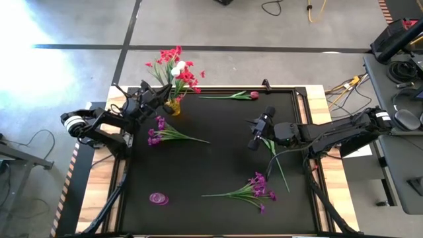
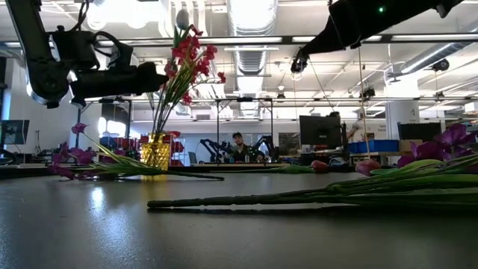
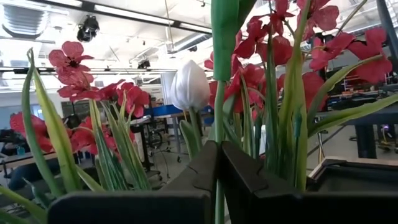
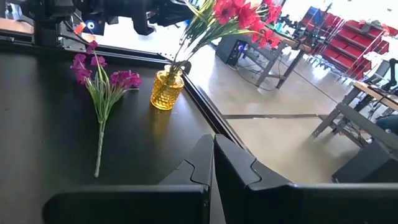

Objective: Sort flowers into vase by color
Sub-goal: Put the white tulip into the yellow vase

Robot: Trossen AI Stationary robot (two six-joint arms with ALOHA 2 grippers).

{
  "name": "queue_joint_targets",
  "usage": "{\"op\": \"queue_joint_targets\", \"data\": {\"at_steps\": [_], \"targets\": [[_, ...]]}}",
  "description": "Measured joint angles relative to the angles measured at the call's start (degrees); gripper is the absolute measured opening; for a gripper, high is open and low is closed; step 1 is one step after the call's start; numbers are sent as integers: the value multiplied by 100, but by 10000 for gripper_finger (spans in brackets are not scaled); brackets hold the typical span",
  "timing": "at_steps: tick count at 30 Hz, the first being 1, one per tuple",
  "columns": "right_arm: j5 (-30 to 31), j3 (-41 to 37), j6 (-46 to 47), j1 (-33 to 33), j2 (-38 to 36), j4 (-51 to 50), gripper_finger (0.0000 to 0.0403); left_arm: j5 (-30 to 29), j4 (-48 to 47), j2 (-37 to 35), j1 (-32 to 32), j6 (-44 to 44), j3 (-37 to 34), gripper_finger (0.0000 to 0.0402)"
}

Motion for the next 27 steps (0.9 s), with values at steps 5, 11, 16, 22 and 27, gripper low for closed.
{"op": "queue_joint_targets", "data": {"at_steps": [5,11,16,22,27], "targets": [[0,0,0,4,0,58,9,-38,0,0,0,50,-61,0],[0,0,2,4,0,81,9,-249,-3,-2,0,121,-147,13],[0,0,16,2,0,83,9,-298,-61,-4,0,150,-209,48],[0,0,17,2,-2,105,9,-421,-136,-6,0,151,-341,93],[0,0,9,2,-3,169,9,-610,-131,-4,-2,164,-505,116]]}}
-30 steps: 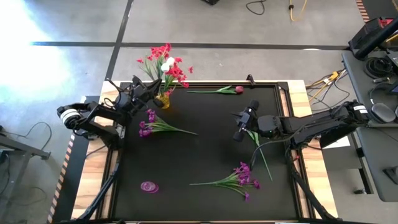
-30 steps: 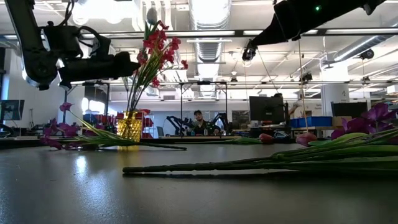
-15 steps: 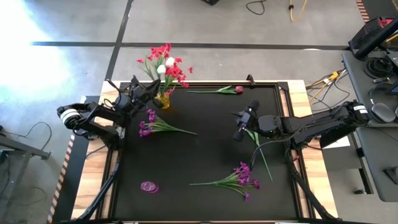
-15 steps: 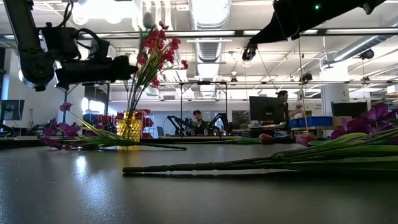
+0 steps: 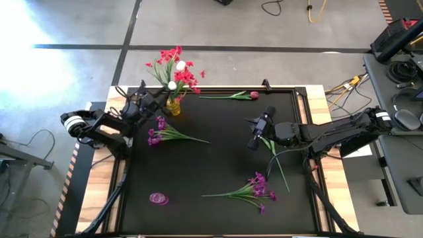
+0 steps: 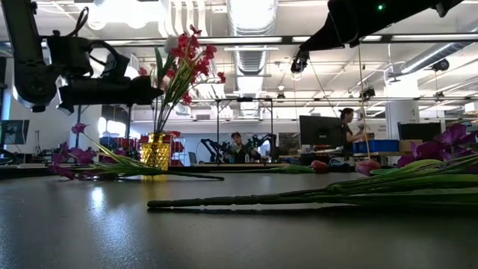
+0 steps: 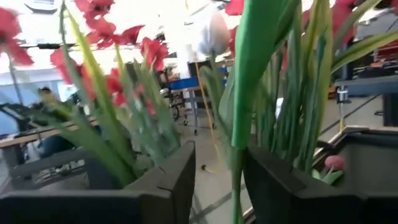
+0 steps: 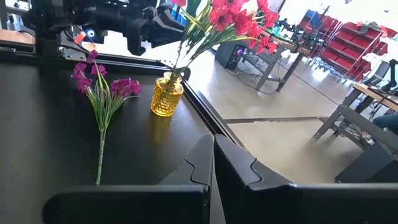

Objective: Sort flowers into vase by color
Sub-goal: Put the white tulip into the yellow vase

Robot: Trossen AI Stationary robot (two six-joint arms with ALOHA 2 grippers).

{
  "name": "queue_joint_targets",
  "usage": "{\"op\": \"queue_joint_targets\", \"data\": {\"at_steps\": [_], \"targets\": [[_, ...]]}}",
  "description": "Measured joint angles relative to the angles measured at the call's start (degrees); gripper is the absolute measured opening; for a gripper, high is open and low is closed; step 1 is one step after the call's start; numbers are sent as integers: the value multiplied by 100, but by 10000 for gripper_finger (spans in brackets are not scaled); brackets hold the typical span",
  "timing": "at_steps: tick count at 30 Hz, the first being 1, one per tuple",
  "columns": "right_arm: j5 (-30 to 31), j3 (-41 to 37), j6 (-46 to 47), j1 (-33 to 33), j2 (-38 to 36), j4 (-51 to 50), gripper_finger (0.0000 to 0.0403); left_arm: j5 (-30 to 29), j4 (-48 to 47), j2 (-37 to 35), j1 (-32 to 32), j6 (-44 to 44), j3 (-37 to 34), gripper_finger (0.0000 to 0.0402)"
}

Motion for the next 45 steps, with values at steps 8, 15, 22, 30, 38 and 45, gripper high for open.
{"op": "queue_joint_targets", "data": {"at_steps": [8,15,22,30,38,45], "targets": [[0,0,37,-2,-3,-1,9,-376,-2,-1,1,236,-131,121],[0,0,59,-2,-3,-1,9,-406,-7,-24,2,253,-160,121],[0,0,59,-2,-3,-2,9,-362,-4,-262,1,358,-271,121],[-4,0,57,-2,-3,-1,9,-357,-134,-733,-2,506,-503,121],[-7,0,57,-2,-3,-1,9,-315,-710,-1049,-2,437,-422,121],[-5,0,57,-2,-3,-3,9,-206,-1672,-1349,-2,223,-63,121]]}}
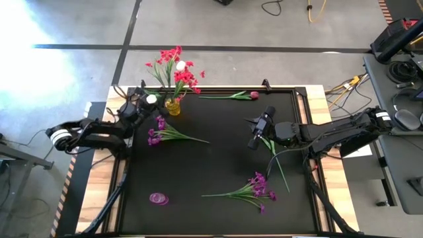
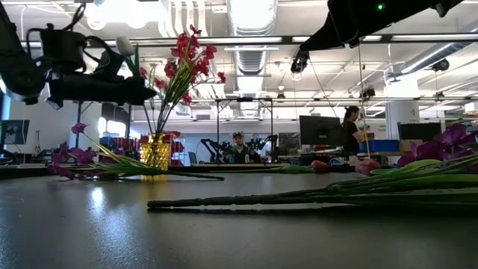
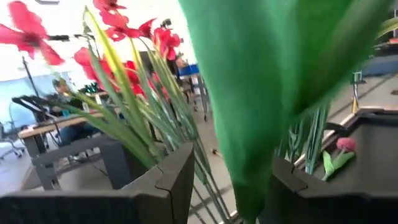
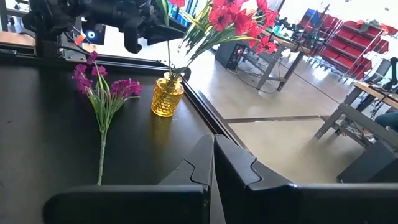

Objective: Sort flowers into vase by color
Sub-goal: Put the white tulip into the yellow vase

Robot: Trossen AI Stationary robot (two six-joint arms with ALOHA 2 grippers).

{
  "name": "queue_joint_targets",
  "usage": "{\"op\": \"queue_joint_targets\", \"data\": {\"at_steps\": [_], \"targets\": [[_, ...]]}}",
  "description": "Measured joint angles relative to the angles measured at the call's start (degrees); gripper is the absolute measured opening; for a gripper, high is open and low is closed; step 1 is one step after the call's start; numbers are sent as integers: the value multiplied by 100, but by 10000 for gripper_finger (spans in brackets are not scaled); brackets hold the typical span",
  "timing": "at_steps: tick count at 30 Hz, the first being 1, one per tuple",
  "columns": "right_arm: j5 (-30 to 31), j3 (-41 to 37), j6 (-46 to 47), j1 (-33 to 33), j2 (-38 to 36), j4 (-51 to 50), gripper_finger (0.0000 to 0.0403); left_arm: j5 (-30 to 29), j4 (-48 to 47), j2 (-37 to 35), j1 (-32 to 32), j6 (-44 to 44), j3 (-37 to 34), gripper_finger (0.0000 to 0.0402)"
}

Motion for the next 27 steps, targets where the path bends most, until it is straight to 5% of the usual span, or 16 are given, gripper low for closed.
{"op": "queue_joint_targets", "data": {"at_steps": [17,27], "targets": [[1,0,-14,2,0,-3,9,-32,-4580,-1389,0,-145,1845,63],[-1,0,-24,2,0,-10,9,-47,-5755,-1637,0,-29,2328,136]]}}
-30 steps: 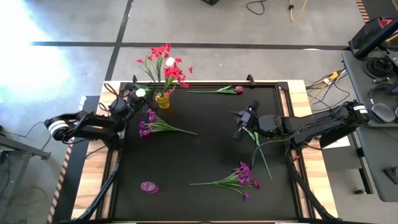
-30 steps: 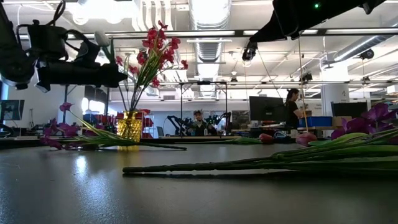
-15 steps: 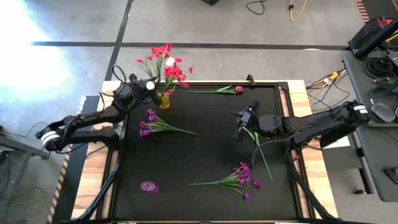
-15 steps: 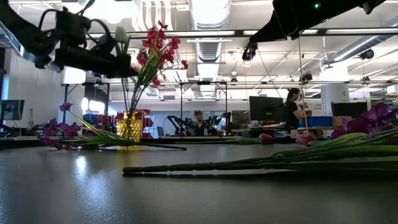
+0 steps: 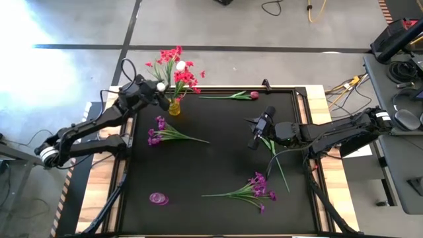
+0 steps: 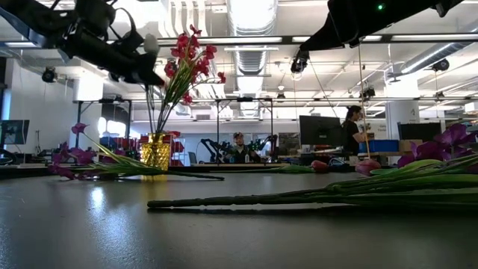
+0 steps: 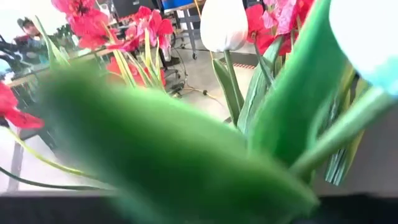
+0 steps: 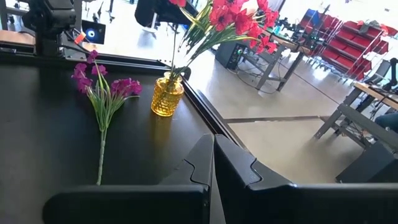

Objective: Sort flowers into vase by color
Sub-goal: Put the white tulip into the yellow vase

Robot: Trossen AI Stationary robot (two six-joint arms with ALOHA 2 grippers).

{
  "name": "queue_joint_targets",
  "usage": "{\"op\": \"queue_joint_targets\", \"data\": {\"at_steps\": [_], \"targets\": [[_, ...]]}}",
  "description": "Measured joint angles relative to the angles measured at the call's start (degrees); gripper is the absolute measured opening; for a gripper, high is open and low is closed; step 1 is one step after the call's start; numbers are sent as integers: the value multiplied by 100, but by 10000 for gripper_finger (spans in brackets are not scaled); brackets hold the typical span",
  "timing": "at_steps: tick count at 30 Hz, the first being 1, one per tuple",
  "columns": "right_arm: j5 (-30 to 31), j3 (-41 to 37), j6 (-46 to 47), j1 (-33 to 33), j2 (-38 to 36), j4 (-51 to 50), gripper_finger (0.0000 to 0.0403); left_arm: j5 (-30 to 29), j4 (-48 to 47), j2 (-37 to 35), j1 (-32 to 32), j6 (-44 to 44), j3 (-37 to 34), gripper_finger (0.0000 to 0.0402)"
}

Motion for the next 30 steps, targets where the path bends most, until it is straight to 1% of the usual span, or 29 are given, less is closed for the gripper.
{"op": "queue_joint_targets", "data": {"at_steps": [3,6,12,20,25,30], "targets": [[-2,0,13,0,0,-14,9,0,-54,-114,5,112,-10,160],[-1,1,11,0,0,-35,9,-4,-432,-239,13,152,100,170],[-2,1,4,0,0,-39,9,-25,-1240,-308,15,156,603,162],[-4,2,22,0,0,-164,9,-166,-1685,-214,24,155,1158,156],[-7,2,63,0,0,-191,9,-169,-1977,-6,65,156,1463,156],[-8,2,109,0,-2,-220,9,-168,-2055,165,74,245,1812,166]]}}
